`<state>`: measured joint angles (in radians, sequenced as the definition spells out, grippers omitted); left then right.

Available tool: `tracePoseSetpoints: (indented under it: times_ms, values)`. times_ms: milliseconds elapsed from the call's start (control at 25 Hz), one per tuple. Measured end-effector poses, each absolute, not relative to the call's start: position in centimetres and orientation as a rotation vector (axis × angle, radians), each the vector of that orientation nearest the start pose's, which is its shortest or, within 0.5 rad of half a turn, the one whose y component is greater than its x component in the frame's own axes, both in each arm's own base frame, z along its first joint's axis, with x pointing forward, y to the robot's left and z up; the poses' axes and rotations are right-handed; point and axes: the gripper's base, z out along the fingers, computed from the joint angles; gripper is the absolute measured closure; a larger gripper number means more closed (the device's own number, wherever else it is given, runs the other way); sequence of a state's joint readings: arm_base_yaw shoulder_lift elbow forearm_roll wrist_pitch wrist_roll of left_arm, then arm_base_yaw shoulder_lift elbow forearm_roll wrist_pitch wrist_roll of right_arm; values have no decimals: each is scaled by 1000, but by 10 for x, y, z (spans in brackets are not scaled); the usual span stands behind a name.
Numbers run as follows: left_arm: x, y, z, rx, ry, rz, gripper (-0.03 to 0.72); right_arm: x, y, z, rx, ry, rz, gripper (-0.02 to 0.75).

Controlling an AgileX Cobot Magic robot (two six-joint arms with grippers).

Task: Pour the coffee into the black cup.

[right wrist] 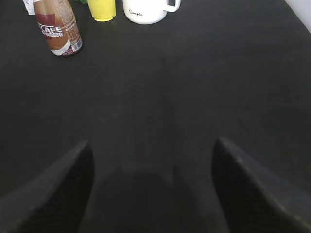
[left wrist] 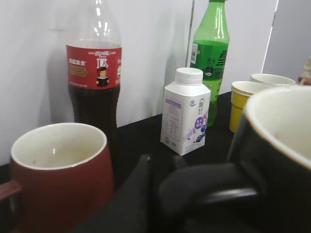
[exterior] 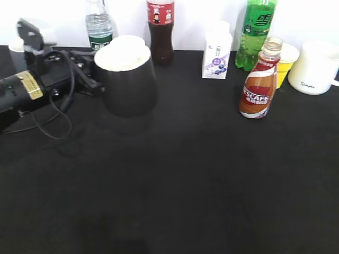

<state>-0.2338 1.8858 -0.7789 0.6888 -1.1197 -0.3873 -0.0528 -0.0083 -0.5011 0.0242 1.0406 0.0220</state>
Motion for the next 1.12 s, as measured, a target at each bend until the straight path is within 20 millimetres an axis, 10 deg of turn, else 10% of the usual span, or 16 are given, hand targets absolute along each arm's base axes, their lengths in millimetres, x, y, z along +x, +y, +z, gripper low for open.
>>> tracePoseSetpoints:
  times_ms: [280,480,800,1120]
  values:
    - [325,-134,176,656,1495,-705,624,83,-4,313,64,1702,-23,151]
    - [325,-134,176,656,1495,-707,624,136,-3,238,-96,1715,-97,151]
    - [325,-134,176,657,1494,-707,624,198,4,184,-38,1768,127,151]
    - [325,-134,176,658,1495,-708,624,243,34,140,-380,1833,426,111]
